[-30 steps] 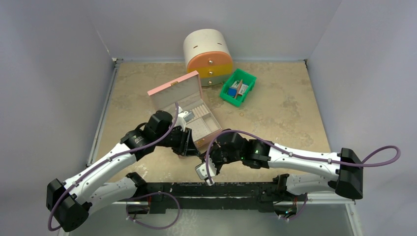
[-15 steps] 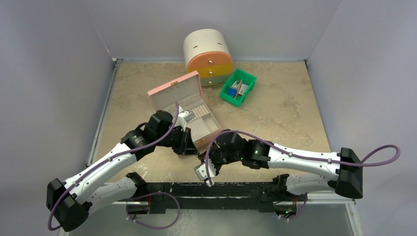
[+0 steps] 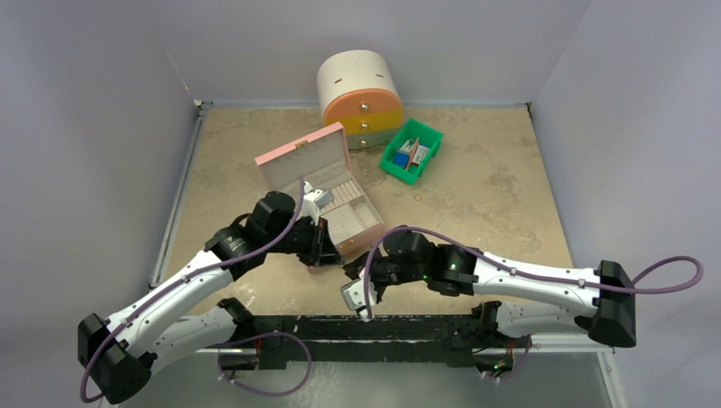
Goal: Organize the mixed jewelry
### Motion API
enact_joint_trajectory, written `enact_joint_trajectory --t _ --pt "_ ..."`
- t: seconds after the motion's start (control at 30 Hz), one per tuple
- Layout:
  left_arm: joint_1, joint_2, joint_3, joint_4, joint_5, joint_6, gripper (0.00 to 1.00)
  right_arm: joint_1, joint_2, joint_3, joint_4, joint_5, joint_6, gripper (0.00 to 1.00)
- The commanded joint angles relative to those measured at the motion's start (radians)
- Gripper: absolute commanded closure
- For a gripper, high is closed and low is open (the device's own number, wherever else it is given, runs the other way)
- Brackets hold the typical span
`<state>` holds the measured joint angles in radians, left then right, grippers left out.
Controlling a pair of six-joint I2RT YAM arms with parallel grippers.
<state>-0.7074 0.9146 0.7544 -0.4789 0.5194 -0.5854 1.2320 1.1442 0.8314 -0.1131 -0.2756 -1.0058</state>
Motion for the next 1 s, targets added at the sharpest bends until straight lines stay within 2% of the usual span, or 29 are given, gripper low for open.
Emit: enact_joint_trajectory --t 0.0,0.13,0.3,0.43,0.5,0.57,0.73,0.87,0.97 --pt "-0.005 -0.049 0.034 0.043 -0.086 -0.024 1.0 0.004 -0.101 -0.04 0.108 0.034 0.137 0.8" --pt "-0.006 -0.088 0.037 0.052 -0.168 -0.04 1.0 -0.001 -0.174 -0.102 0.206 0.097 0.253 0.71" --pt "-0.003 -0.153 0.033 0.098 -0.238 -0.073 1.0 -0.031 -0.19 -0.127 0.294 0.174 0.486 0.68" --pt "-0.005 -0.209 0.02 0.173 -0.254 -0.109 1.0 -0.079 -0.184 -0.147 0.38 0.169 0.712 0.64" --pt "-0.005 -0.23 0.007 0.213 -0.256 -0.126 1.0 -0.107 -0.178 -0.151 0.428 0.181 0.846 0.59" --pt "-0.005 -0.247 -0.005 0.257 -0.256 -0.144 1.0 -0.137 -0.169 -0.15 0.46 0.15 0.983 0.56" --pt "-0.005 -0.311 -0.044 0.372 -0.249 -0.188 1.0 -0.196 -0.136 -0.141 0.548 0.031 1.235 0.55" --pt "-0.005 -0.372 -0.081 0.455 -0.253 -0.211 1.0 -0.227 -0.117 -0.144 0.654 -0.087 1.364 0.55" --pt "-0.005 -0.411 -0.097 0.5 -0.257 -0.216 1.0 -0.229 -0.112 -0.143 0.73 -0.113 1.431 0.53"
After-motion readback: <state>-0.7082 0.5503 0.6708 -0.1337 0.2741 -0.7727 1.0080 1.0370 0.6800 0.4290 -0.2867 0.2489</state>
